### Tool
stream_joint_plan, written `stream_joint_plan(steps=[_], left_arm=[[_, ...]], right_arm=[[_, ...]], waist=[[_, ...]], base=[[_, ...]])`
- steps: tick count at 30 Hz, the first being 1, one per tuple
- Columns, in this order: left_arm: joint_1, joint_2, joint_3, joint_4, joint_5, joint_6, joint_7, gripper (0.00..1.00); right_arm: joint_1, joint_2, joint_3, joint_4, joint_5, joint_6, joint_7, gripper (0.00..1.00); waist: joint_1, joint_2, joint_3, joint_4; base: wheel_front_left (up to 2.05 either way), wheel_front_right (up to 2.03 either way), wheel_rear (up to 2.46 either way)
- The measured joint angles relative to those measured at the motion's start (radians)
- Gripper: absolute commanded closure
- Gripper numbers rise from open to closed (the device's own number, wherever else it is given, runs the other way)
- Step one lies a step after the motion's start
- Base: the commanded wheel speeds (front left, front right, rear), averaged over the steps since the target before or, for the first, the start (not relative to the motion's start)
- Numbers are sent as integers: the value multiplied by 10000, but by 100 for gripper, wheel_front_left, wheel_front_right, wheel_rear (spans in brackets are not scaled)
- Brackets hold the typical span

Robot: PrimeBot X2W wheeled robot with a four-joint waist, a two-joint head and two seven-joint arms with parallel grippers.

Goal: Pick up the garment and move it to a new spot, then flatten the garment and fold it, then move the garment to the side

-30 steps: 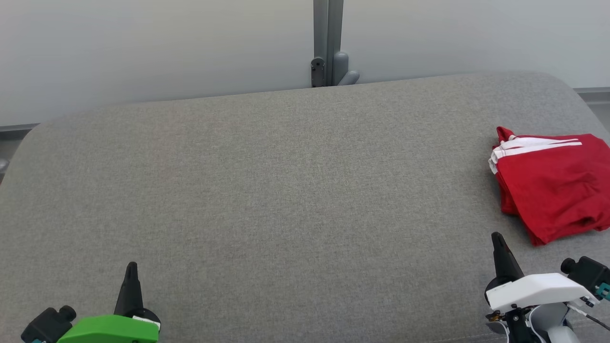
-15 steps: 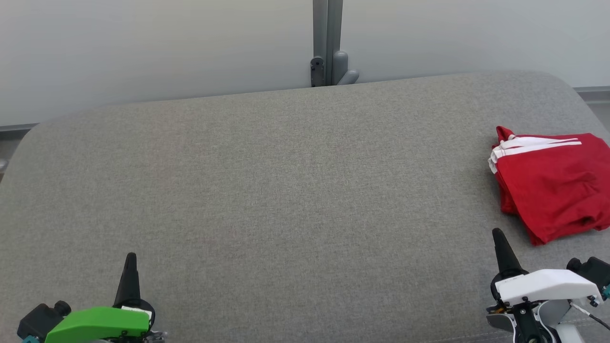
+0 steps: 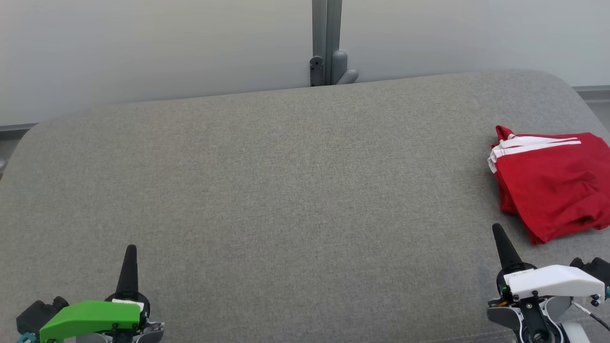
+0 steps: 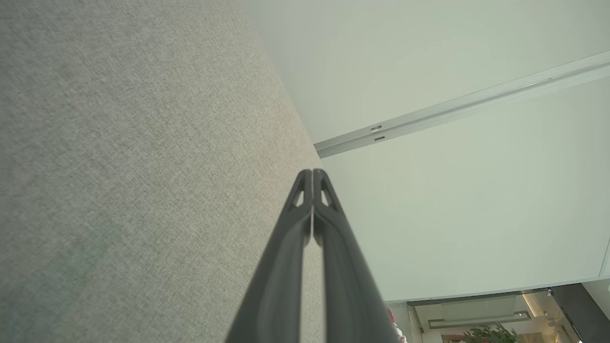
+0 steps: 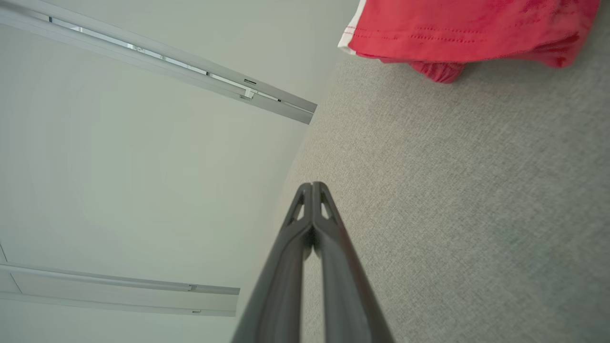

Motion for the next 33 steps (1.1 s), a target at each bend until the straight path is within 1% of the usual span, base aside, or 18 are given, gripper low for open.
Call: stream_joint_plan(steps=[15,33], left_arm=[[-216,8,50,-63,-1373,-29,339,100],[-445,25,105,-148,-2698,-33,696,100]], right_arm=[[-93,-13,-79,-109,1628,0,357,100],[-199,-31,-146,-207,3185,-2,713,100]], waist=[[0,0,15,-18],[0,0,32,-38]], base=[[0,0,0],[0,0,0]])
